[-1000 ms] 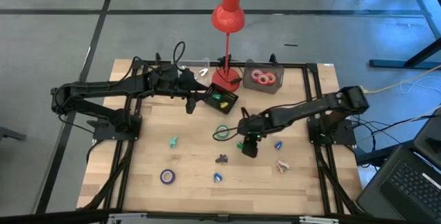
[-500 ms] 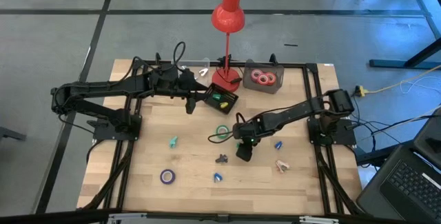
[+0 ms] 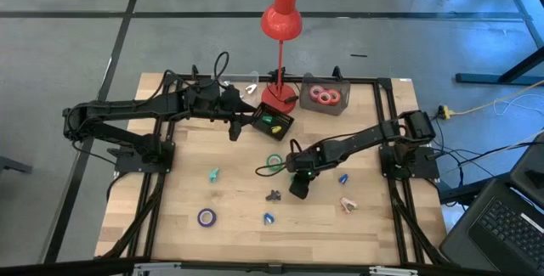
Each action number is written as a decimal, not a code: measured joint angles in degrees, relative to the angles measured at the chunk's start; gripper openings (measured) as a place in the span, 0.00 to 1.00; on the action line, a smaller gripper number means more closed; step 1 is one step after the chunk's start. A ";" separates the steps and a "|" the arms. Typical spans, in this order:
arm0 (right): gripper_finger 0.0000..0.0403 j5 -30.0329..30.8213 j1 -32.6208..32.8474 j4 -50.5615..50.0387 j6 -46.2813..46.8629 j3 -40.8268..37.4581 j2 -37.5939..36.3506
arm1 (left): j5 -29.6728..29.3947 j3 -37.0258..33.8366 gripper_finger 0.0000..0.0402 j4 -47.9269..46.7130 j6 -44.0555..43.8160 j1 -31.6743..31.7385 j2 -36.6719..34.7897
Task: Pick and place Stapler, Stapler remover, tape
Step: Put the green stapler into the black bin, then put the light blue staple remover into the transparent bin
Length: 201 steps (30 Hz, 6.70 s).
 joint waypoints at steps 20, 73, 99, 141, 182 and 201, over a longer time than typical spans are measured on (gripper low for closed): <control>0.11 -3.85 -22.72 -19.46 -19.92 21.01 -11.76 | -0.21 0.00 0.39 -0.81 0.07 0.00 0.02; 0.64 -13.41 -27.88 -48.83 -34.92 52.42 7.16 | 3.86 0.00 0.39 -9.20 -3.63 0.00 -1.36; 0.57 5.21 -16.03 -48.70 -4.91 14.29 -28.33 | 15.78 -7.59 0.26 -42.86 -49.50 -10.85 -5.25; 0.57 4.25 -14.64 -37.39 -6.05 13.52 -28.18 | 16.37 -28.44 0.27 -18.22 -51.92 -8.37 -2.78; 0.57 4.25 -14.69 -38.01 -6.05 13.52 -28.16 | 8.95 13.35 0.08 -25.26 2.67 34.56 28.76; 0.57 4.24 -14.69 -38.22 -4.70 13.52 -28.16 | -3.18 29.68 0.36 -38.82 14.20 34.14 44.89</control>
